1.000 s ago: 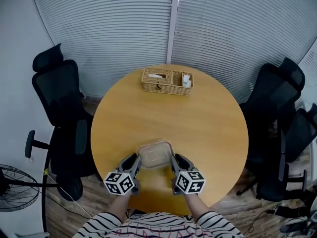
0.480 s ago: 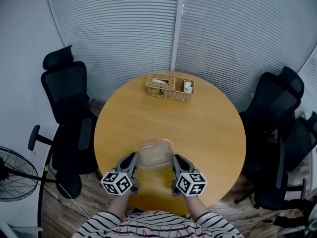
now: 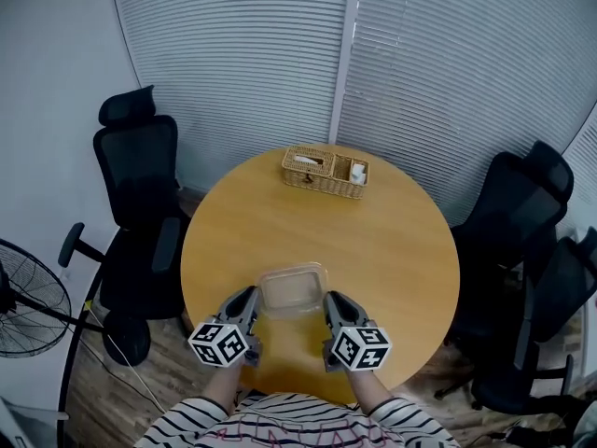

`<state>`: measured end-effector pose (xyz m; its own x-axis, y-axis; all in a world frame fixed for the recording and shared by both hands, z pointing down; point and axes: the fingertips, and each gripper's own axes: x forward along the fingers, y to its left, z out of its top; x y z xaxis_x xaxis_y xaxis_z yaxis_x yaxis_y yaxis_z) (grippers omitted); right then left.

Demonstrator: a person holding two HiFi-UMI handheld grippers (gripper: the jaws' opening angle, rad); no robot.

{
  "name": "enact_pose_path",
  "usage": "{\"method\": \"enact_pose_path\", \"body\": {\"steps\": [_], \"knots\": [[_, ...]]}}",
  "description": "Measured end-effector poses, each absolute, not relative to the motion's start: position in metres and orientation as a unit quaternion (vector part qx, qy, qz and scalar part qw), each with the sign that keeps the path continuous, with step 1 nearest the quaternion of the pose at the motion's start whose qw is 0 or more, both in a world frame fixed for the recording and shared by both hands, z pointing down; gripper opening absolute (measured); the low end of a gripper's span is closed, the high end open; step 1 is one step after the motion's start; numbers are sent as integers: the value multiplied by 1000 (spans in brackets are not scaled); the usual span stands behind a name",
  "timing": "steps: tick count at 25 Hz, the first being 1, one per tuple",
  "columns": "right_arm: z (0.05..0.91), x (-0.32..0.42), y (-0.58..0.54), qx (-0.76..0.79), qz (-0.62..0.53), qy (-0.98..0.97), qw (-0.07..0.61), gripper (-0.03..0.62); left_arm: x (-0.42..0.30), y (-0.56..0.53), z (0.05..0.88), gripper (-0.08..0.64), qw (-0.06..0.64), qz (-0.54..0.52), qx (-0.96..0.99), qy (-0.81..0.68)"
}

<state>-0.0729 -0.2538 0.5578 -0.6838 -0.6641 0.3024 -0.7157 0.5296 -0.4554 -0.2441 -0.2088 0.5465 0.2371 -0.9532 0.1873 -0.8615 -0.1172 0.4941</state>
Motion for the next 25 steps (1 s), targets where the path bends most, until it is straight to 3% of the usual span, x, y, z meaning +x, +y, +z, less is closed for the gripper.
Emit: {"method": "enact_pose_path", "body": {"steps": [25], "knots": [[504, -60, -201, 291, 241, -925, 25, 49, -220, -126, 492, 41, 191, -135, 692, -683]]}}
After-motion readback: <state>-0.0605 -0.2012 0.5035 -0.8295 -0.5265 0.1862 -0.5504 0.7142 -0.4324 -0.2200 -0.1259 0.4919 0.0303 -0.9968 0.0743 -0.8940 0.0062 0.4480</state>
